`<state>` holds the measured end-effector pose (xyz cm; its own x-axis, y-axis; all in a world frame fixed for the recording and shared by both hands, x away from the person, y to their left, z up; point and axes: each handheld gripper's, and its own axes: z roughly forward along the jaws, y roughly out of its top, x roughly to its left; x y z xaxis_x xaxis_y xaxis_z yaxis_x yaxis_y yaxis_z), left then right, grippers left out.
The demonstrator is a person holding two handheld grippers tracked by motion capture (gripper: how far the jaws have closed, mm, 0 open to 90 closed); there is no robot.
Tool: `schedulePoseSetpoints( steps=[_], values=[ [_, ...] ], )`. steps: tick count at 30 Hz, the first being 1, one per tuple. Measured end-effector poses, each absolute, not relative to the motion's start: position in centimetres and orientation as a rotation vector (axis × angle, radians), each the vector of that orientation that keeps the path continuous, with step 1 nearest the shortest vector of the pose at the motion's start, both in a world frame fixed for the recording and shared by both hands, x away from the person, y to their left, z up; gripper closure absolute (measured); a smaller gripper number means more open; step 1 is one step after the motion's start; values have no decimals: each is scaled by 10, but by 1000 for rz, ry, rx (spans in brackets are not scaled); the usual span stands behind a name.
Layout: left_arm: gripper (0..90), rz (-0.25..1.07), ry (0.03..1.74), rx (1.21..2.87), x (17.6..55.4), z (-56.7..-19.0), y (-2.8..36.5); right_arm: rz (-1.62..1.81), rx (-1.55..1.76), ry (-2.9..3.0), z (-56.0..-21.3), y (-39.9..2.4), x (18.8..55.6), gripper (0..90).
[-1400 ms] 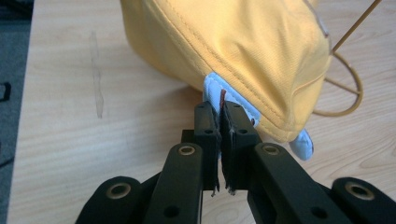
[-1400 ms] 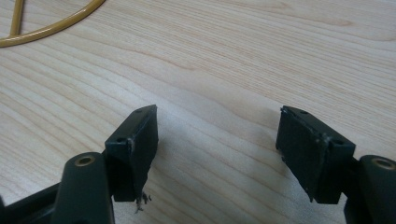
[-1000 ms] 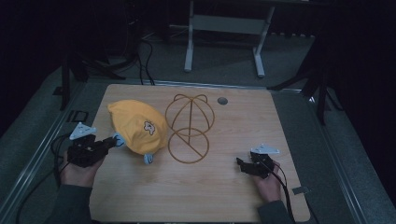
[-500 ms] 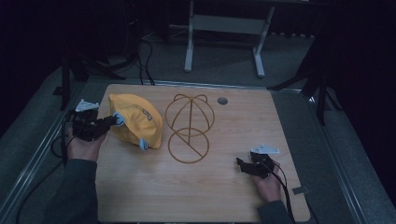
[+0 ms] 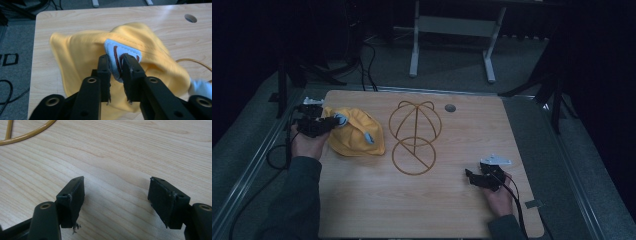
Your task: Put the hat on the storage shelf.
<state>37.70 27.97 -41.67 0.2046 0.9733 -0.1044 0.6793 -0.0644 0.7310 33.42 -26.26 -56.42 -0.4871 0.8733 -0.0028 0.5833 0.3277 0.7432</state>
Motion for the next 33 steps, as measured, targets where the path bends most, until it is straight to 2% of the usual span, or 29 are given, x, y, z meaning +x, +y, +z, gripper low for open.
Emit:
schedulePoseSetpoints(
  steps=[10,16,27,33],
  values=[
    [545,613,1516,1859,381,-415,273,975,1287,2194,-564,-263,334,295],
    [480,631,1484,1901,386,-412,263,975,1287,2195,-564,-263,334,295],
    [419,568,1358,2035,396,-410,244,975,1286,2196,-564,-263,334,293],
    [352,519,1269,2114,400,-411,243,975,1286,2196,-564,-263,334,292]
  ],
)
